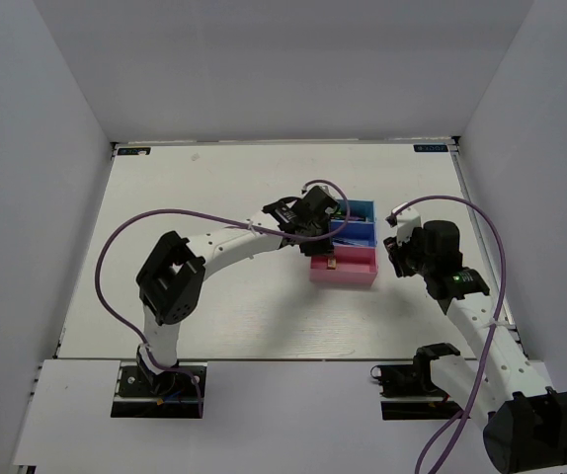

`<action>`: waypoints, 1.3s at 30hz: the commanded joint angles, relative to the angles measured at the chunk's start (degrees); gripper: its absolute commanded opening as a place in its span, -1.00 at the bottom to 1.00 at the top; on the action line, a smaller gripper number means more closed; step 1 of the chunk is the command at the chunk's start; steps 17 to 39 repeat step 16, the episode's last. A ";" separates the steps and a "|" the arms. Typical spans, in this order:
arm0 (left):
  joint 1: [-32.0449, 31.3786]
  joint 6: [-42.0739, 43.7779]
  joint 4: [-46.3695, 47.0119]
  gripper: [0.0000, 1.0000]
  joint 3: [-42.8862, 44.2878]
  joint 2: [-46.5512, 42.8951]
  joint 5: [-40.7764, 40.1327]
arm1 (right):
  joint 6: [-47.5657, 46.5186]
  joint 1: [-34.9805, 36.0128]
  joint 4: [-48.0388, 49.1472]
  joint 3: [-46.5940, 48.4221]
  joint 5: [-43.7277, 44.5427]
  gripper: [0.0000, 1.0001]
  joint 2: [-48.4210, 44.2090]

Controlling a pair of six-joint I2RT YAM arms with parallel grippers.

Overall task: Sort the stationery into containers
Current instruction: Reset both arms

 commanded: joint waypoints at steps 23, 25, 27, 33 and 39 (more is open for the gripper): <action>3.41 23.66 -0.31 1.00 -31.27 -42.10 -4.39 | 11.79 -0.43 -0.97 2.30 -6.90 0.81 -2.10; 3.41 23.66 -0.31 1.00 -31.27 -42.10 -4.39 | 11.79 -0.43 -0.97 2.30 -6.90 0.81 -2.10; 3.41 23.66 -0.31 1.00 -31.27 -42.10 -4.39 | 11.79 -0.43 -0.97 2.30 -6.90 0.81 -2.10; 3.41 23.66 -0.31 1.00 -31.27 -42.10 -4.39 | 11.79 -0.43 -0.97 2.30 -6.90 0.81 -2.10; 3.41 23.66 -0.31 1.00 -31.27 -42.10 -4.39 | 11.79 -0.43 -0.97 2.30 -6.90 0.81 -2.10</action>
